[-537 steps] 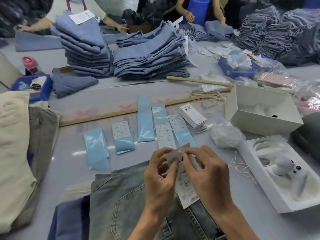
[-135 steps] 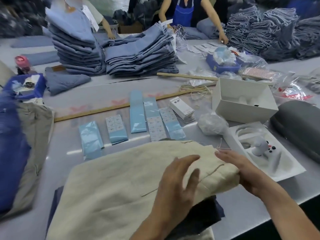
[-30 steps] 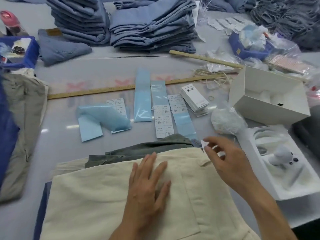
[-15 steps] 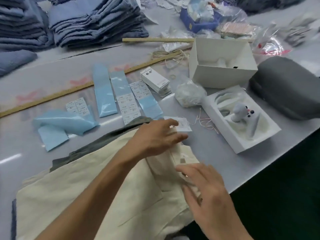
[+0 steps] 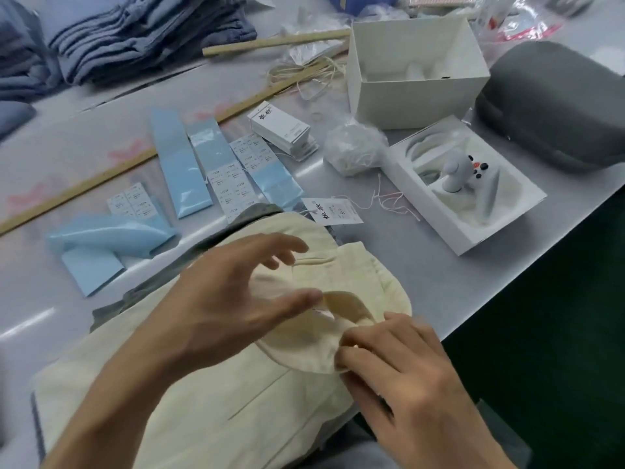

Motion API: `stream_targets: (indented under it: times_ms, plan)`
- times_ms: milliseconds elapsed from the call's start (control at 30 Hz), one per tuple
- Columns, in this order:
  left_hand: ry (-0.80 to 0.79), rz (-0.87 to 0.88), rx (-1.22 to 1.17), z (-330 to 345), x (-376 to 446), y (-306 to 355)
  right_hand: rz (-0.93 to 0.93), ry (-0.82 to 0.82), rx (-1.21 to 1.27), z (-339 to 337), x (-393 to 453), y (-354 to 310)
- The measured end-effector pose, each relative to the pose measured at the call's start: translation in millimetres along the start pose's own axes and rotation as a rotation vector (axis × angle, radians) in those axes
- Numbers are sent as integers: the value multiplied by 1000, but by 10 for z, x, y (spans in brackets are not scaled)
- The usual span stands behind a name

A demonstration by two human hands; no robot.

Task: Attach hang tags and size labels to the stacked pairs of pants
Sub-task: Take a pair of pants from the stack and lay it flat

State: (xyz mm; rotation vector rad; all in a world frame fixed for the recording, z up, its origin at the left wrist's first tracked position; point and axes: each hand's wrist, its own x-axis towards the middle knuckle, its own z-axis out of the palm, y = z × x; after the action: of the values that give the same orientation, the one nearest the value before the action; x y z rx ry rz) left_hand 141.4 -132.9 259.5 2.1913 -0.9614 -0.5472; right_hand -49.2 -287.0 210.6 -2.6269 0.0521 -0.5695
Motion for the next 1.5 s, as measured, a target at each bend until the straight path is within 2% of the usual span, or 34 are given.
stream_targets:
  times_ms: [100, 233, 400, 500, 667, 767, 867, 1033, 1200, 1333, 1500]
  plan:
    - [-48, 22, 204, 10, 63, 73, 3, 32, 7, 26, -1, -3]
    - [65, -56, 335, 88, 138, 94, 79, 56, 74, 10, 22, -31]
    - [141, -122, 131, 163, 138, 83, 310, 120, 156, 71, 135, -65]
    - [144, -149, 33, 195, 129, 78, 385, 18, 162, 71, 241, -33]
    - [136, -181, -74, 215, 154, 5, 237, -189, 153, 40, 333, 87]
    - [130, -169, -118, 224, 198, -11, 197, -231, 175, 2, 392, 200]
    - [122, -147, -162, 232, 230, -17, 136, -116, 192, 65, 466, 253]
    - [107, -147, -231, 223, 233, -32, 86, 68, 408, 252, 489, 274]
    - [68, -109, -207, 209, 203, -43, 103, 156, 452, 286, 497, 265]
    - [-42, -46, -280, 139, 163, -73, 55, 193, 451, 266, 447, 223]
    - [-147, 72, -250, 62, 103, -150, -11, 257, 386, 279, 346, 209]
